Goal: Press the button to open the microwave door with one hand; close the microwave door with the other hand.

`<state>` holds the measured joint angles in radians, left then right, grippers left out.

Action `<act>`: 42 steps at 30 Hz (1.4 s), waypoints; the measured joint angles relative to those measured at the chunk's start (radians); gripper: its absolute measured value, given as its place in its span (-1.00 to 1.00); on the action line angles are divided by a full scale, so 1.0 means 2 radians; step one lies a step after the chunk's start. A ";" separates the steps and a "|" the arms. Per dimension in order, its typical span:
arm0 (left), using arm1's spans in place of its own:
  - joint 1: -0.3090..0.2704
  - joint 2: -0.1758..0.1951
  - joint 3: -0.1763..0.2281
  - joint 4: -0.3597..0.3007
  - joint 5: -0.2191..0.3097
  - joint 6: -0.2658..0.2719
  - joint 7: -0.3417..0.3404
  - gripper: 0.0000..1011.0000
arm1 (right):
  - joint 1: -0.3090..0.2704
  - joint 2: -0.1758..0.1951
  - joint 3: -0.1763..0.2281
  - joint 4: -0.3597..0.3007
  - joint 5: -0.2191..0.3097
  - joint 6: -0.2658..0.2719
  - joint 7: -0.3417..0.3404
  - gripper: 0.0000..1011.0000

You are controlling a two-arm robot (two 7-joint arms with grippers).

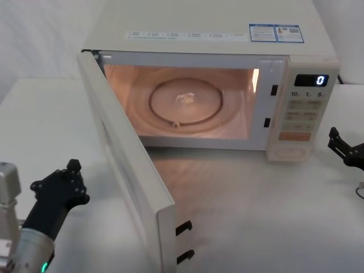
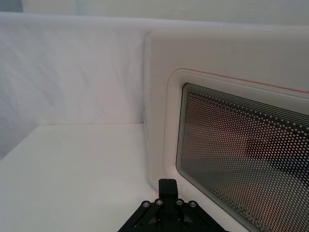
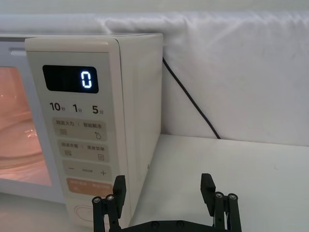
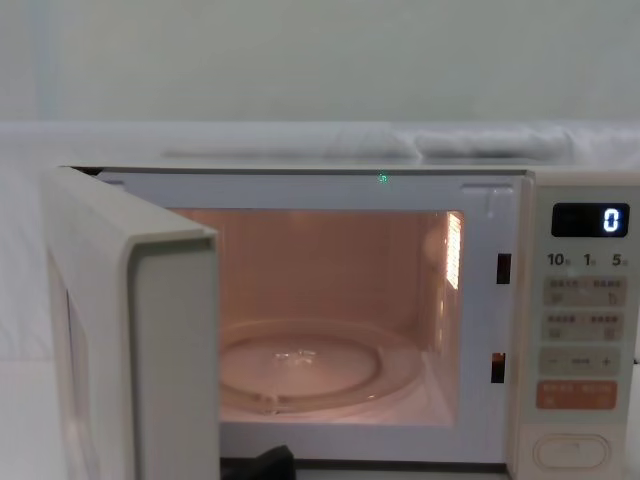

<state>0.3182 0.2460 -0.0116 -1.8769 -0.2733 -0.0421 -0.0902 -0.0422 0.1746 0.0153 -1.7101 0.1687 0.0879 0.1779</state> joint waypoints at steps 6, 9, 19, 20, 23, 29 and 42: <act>0.024 0.006 -0.025 -0.013 -0.027 -0.013 -0.033 -1.00 | 0.000 0.000 0.000 0.000 0.000 0.000 0.000 0.98; 0.036 0.013 -0.039 -0.020 -0.046 -0.020 -0.056 -1.00 | 0.000 0.000 0.000 0.000 0.000 0.000 0.000 0.98; 0.057 0.054 -0.064 -0.029 -0.103 -0.037 -0.131 -1.00 | 0.000 0.000 0.000 0.000 0.000 0.000 0.000 0.98; 0.058 0.063 -0.065 -0.029 -0.115 -0.039 -0.145 -1.00 | 0.000 0.000 0.000 0.000 0.000 0.000 0.000 0.98; 0.059 0.075 -0.066 -0.029 -0.131 -0.041 -0.167 -1.00 | 0.000 0.000 0.000 0.000 0.000 0.000 0.000 0.98; 0.054 0.109 -0.057 -0.029 -0.143 -0.043 -0.205 -1.00 | 0.000 0.000 0.000 0.000 0.000 0.000 0.000 0.98; 0.037 0.170 -0.039 -0.062 -0.122 -0.037 -0.223 -1.00 | 0.000 0.000 0.000 0.000 0.000 0.000 0.000 0.98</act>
<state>0.3923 0.5851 -0.0894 -2.0013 -0.5164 -0.1171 -0.5369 -0.0421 0.1746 0.0152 -1.7101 0.1688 0.0879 0.1779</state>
